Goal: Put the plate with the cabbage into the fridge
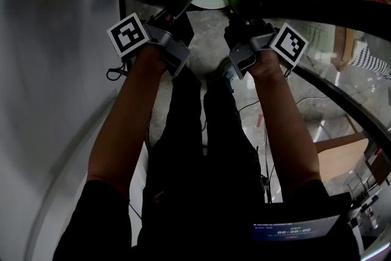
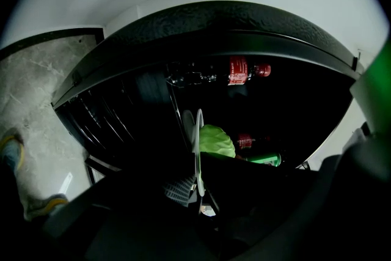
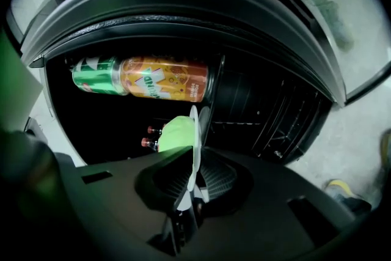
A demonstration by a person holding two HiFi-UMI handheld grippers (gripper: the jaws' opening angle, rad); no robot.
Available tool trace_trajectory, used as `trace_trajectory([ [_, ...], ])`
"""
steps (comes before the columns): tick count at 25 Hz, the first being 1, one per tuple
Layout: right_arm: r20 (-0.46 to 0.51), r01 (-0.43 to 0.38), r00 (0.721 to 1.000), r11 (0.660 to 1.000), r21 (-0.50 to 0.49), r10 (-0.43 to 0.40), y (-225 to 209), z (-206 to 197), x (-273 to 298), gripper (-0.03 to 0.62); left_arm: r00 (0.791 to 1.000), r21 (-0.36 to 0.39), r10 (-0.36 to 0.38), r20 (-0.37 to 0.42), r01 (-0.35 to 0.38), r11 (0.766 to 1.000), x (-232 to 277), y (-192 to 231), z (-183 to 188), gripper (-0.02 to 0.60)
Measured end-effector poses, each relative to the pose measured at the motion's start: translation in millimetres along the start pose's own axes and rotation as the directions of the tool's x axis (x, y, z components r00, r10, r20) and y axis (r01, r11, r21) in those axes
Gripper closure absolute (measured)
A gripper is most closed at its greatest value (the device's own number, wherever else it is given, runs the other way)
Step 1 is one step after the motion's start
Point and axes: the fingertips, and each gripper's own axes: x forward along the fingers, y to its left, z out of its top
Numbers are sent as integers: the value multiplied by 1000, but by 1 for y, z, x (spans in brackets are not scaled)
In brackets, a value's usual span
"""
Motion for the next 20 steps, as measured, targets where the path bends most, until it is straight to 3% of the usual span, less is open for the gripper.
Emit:
trace_trajectory([
  [10,-20,-9,1000,999,-48,8,1,-5,-12,571,1000,23,-21,21,21,1000,-16,-2,3,568],
  [13,-47,2,999,987,-159,-10,4,-9,-17,571,999,100,-30,32,27,995,-22,-9,5,568],
  [15,-56,22,998,959,-281,-39,6,-11,-20,571,999,187,-34,23,29,982,-23,-15,3,568],
  [17,-41,60,996,904,-424,-85,7,-10,-24,572,1000,338,19,8,-21,941,-25,-14,1,568],
  [18,-26,84,993,863,-498,-112,6,-9,-26,572,998,442,62,9,-59,895,-26,-12,1,569],
  [20,0,114,989,768,-630,-147,9,-8,-28,572,991,639,130,32,-121,760,-29,-14,2,569],
])
